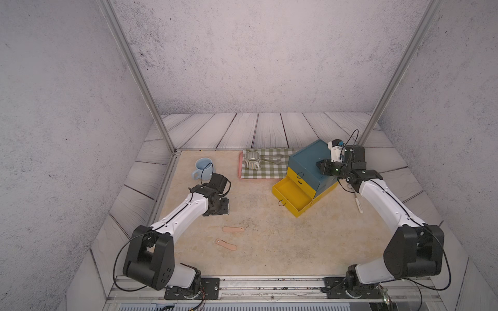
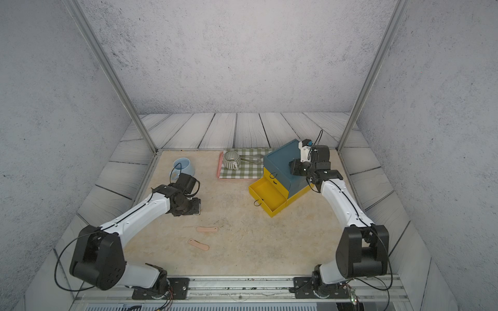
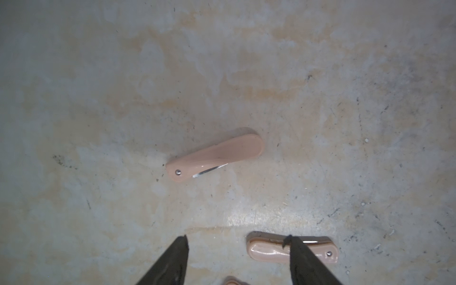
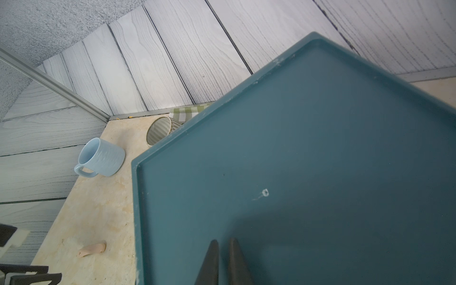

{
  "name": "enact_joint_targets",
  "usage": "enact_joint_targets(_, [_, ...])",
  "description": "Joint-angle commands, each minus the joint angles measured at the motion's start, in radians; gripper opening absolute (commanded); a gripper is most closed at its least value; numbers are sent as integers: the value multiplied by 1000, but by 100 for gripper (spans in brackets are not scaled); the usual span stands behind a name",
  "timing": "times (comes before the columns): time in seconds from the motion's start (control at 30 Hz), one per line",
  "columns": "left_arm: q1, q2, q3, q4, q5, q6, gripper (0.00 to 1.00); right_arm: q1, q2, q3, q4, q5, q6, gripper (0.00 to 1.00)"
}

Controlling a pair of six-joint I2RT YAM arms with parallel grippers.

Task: Place the fruit knives into the drawer by color
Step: Adjust the fruit knife at the center of the board.

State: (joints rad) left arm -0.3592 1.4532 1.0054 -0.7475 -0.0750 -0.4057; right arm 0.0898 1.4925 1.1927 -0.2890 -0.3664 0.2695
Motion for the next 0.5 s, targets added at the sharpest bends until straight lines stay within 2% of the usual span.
enact_joint_targets(0.0, [14,47,54,-20,-25,58,68,4,122,-138,-448,73,7,13])
enact_joint_targets(0.2, [22,164,130,-21,-10,136,68,6,123,-143,-443,76,8,13])
enact_joint_targets(0.47, [71,278,222,-86,3,171,68,7,128,-143,-440,74,7,13])
